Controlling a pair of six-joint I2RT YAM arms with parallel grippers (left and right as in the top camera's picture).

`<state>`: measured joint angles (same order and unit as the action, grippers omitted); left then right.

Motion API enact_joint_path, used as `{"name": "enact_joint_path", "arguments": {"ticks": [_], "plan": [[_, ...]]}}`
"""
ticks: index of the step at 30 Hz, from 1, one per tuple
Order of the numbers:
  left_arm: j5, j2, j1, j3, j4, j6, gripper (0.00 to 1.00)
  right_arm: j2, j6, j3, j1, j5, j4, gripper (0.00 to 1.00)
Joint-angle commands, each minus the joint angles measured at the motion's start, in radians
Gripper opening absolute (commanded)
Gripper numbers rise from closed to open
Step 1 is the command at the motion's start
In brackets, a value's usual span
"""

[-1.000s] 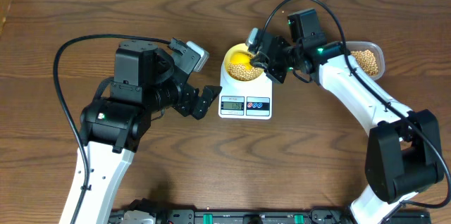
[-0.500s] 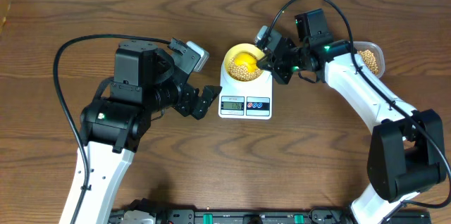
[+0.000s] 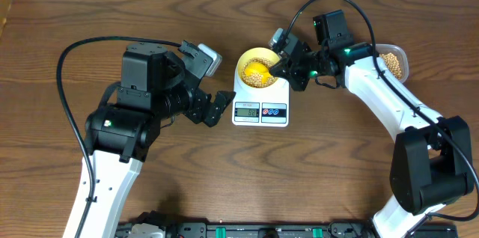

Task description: Scoop item into bowl and weigh 50g on scale

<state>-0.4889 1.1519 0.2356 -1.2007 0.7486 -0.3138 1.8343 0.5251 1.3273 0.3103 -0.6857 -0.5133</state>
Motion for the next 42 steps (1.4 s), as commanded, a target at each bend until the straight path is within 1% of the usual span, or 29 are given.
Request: {"name": "enact_joint_path", "arguments": {"ticks": [1,6,15,17,23,42], "plan": [[-0.009,0.004,-0.005,0.005,-0.001,0.002,0.98,-0.005,-0.045,-0.001,-0.016,-0.033,-0.005,0.01],[-0.009,0.004,-0.005,0.005,-0.001,0.002,0.98,-0.005,-0.084,-0.001,-0.038,-0.055,-0.003,0.01],[-0.009,0.004,-0.005,0.005,-0.001,0.002,0.98,-0.005,-0.114,-0.001,-0.122,-0.258,0.002,0.01],[-0.009,0.004,-0.005,0.005,-0.001,0.002,0.98,-0.005,-0.119,-0.001,-0.132,-0.276,0.005,0.01],[-0.008,0.004,-0.005,0.005,-0.001,0.002,0.98,-0.005,-0.181,-0.001,-0.153,-0.275,0.069,0.01],[-0.009,0.004,-0.005,0.005,-0.001,0.002,0.98,-0.005,-0.172,-0.001,-0.145,-0.275,0.108,0.01]]}}
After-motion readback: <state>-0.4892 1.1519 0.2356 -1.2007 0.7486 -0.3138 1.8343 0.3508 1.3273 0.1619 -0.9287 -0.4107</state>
